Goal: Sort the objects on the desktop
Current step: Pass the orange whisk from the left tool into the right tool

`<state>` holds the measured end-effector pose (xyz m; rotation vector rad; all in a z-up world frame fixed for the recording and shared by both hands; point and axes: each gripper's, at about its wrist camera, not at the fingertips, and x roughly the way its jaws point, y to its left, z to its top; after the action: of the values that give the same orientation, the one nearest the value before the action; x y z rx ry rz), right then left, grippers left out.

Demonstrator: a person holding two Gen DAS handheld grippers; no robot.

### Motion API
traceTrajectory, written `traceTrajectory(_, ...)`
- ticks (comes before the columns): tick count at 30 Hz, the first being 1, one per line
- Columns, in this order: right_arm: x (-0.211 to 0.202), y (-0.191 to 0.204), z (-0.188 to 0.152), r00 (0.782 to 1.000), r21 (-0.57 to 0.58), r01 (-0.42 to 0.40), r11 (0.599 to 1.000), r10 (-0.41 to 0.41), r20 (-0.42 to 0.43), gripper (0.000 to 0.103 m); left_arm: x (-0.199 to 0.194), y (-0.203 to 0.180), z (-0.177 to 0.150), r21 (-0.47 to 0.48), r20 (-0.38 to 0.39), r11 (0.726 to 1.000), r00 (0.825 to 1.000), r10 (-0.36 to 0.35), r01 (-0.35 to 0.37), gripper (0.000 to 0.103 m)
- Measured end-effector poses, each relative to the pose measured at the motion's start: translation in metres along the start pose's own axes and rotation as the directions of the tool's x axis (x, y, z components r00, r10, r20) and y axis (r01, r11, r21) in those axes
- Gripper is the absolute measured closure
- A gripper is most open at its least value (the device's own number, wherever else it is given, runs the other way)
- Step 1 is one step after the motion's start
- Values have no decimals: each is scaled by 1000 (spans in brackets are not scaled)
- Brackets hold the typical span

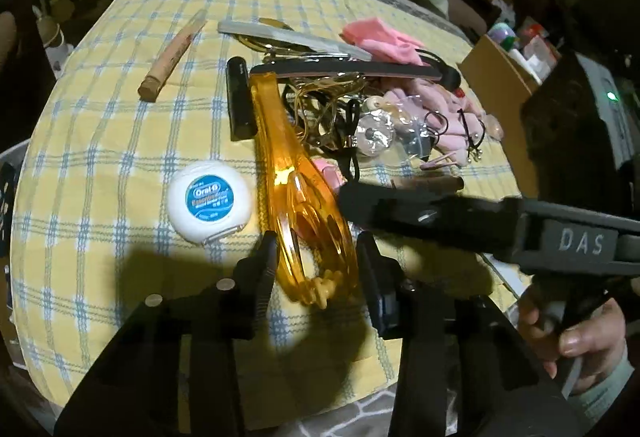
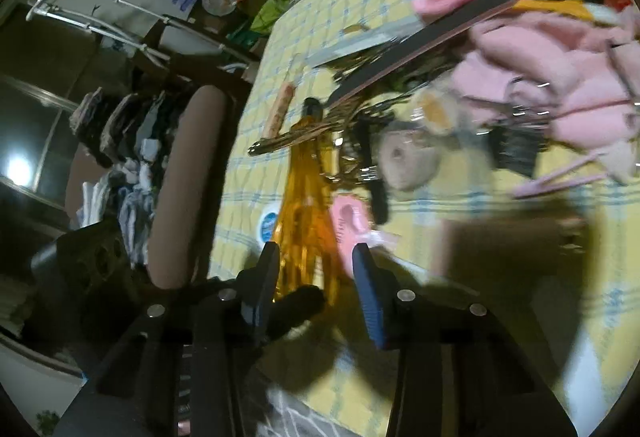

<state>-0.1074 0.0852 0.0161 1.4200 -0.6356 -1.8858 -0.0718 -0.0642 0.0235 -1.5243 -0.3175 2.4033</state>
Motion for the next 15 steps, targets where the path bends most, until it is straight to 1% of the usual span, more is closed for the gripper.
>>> traceTrajectory(2,10,4,-2,999,-12,-12,1000,12,-34,64,4,0,1,12,-7,1000,1000,5,-5,67)
traceTrajectory(3,15,7,-3,999,-25,1,1000,-2,-53,63,5,0,1,22,-11,1000,1000,22,-21,66)
traceTrajectory(4,17,9,-5,999,-42,22,999,-24,-48,63,5,0,1,36,-13,999,1000,27,-27,66)
traceTrajectory(6,16,9,-5,999,-40,17,999,-19,-46,63,4,0,1,43,-9,999,1000,26,-26,66)
traceTrajectory(8,13,8,-5,998,-26,-21,999,20,-54,64,-1,1,2,40,5,999,1000,4,-4,70)
traceTrajectory(9,10,10,-4,999,-30,-27,999,25,-48,64,-6,-1,2,41,17,999,1000,-4,3,70)
traceTrajectory(12,1,21,-5,999,-68,-32,997,30,-30,64,-19,-8,3,59,47,998,999,-23,20,74)
traceTrajectory(15,-10,30,-7,999,-87,-53,995,52,-14,64,-33,-13,2,75,83,996,995,-47,40,75)
